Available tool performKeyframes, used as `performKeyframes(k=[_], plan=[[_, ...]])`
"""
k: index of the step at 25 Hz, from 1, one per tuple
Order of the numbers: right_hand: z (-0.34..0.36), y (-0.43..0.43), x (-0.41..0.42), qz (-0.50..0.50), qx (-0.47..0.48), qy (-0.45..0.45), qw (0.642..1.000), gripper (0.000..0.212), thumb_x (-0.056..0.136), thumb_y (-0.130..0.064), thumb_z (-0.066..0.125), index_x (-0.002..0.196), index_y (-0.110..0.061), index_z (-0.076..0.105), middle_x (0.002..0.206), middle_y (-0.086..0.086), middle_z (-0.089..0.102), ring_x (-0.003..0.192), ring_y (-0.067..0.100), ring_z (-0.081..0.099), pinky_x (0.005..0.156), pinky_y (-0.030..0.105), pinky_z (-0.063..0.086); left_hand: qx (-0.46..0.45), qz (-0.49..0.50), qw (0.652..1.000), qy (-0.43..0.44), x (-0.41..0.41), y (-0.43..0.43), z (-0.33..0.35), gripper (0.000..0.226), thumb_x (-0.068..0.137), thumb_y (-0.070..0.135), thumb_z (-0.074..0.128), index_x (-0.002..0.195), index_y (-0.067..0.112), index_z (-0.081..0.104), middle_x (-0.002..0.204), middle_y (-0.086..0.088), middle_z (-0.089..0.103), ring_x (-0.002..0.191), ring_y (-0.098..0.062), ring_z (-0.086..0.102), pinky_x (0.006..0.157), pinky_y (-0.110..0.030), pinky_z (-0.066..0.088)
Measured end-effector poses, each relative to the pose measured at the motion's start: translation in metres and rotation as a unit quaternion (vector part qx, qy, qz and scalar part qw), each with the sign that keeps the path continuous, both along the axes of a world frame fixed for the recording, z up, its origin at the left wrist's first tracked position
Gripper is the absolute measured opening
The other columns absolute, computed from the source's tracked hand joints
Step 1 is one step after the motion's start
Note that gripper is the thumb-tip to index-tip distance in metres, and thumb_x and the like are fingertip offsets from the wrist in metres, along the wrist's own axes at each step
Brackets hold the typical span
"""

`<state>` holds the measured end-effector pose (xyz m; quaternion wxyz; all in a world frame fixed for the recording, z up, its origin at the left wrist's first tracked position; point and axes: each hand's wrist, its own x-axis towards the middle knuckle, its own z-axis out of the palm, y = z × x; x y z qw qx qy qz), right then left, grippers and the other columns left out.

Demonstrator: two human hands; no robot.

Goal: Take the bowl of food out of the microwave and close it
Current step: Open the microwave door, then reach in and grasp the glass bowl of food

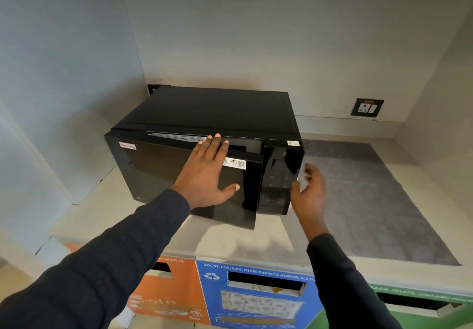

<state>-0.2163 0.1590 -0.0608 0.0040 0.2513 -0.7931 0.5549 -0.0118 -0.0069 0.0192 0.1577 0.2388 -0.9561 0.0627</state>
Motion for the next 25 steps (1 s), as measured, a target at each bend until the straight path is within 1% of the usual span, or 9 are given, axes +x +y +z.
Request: performKeyframes(k=[3,8,10,11,13,15,17,19,25], plan=[[0.062,-0.010,0.012,-0.005,-0.019,0.186,0.982,0.049,0.095,-0.027,0.061,0.142,-0.017,0.048,0.143,0.007,0.054,0.132,0.021,0.051,0.108,0.037,0.046,0.021,-0.009,0.999,0.033,0.015,0.009,-0.001,0.101,0.086,0.075,0.042,0.158,0.006,0.028,0.167,-0.019,0.023,0.155,-0.034,0.016,0.126,-0.048,0.012],[0.090,-0.054,0.020,0.124,0.218,0.291,0.923,0.068,0.093,-0.045,0.062,0.152,-0.017,0.041,0.160,0.013,0.039,0.149,0.032,0.034,0.121,0.048,0.030,0.097,-0.020,0.992,0.082,0.052,0.031,0.000,0.082,0.092,0.071,0.034,0.150,0.014,0.045,0.163,-0.012,0.037,0.153,-0.028,0.025,0.126,-0.043,0.016],[0.078,-0.062,0.027,0.104,0.288,0.329,0.894,0.076,0.090,-0.050,0.062,0.154,-0.016,0.036,0.162,0.015,0.036,0.151,0.036,0.028,0.124,0.051,0.020,0.120,-0.012,0.985,0.121,0.071,0.037,0.011,0.067,0.096,0.067,0.033,0.127,0.017,0.063,0.135,-0.009,0.065,0.130,-0.028,0.055,0.113,-0.040,0.041],[0.074,-0.065,0.031,0.089,0.298,0.339,0.888,0.078,0.090,-0.050,0.062,0.154,-0.016,0.035,0.163,0.016,0.034,0.152,0.036,0.026,0.124,0.051,0.016,0.133,0.000,0.982,0.132,0.078,0.039,0.021,0.061,0.096,0.067,0.034,0.109,0.018,0.068,0.107,-0.005,0.073,0.105,-0.024,0.067,0.095,-0.040,0.053],[0.072,-0.068,0.035,0.065,0.307,0.342,0.886,0.081,0.090,-0.050,0.061,0.155,-0.014,0.032,0.164,0.018,0.031,0.153,0.038,0.022,0.124,0.052,0.012,0.137,0.054,0.985,0.088,0.083,0.038,0.043,0.059,0.095,0.068,0.039,0.090,0.016,0.067,0.083,-0.004,0.069,0.080,-0.022,0.067,0.075,-0.040,0.057],[0.073,-0.069,0.039,0.058,0.318,0.340,0.883,0.082,0.090,-0.051,0.060,0.156,-0.013,0.030,0.164,0.019,0.028,0.154,0.038,0.020,0.125,0.053,0.010,0.103,0.164,0.981,-0.029,0.080,0.022,0.056,0.066,0.093,0.068,0.044,0.115,0.009,0.067,0.119,-0.019,0.067,0.111,-0.036,0.063,0.093,-0.044,0.053],[0.074,-0.070,0.041,0.061,0.317,0.345,0.881,0.081,0.090,-0.048,0.061,0.156,-0.012,0.030,0.164,0.019,0.029,0.153,0.038,0.020,0.125,0.053,0.011,0.097,0.292,0.935,-0.178,0.077,-0.003,0.061,0.087,0.091,0.065,0.051,0.151,0.003,0.041,0.157,-0.034,0.033,0.141,-0.053,0.035,0.112,-0.054,0.037],[0.074,-0.066,0.040,0.063,0.312,0.345,0.883,0.081,0.090,-0.045,0.062,0.156,-0.012,0.031,0.164,0.020,0.029,0.153,0.038,0.021,0.125,0.053,0.012,0.120,0.350,0.888,-0.272,0.071,-0.022,0.061,0.089,0.090,0.052,0.056,0.158,0.004,0.026,0.160,-0.036,0.023,0.145,-0.056,0.026,0.117,-0.063,0.028],[0.076,-0.064,0.043,0.066,0.313,0.341,0.884,0.080,0.088,-0.040,0.066,0.155,-0.010,0.033,0.163,0.020,0.032,0.153,0.039,0.023,0.125,0.053,0.012,0.293,0.446,0.827,-0.178,0.076,-0.042,0.063,0.065,0.104,0.026,0.054,0.157,-0.001,0.027,0.162,-0.035,0.020,0.146,-0.050,0.029,0.111,-0.050,0.040]])
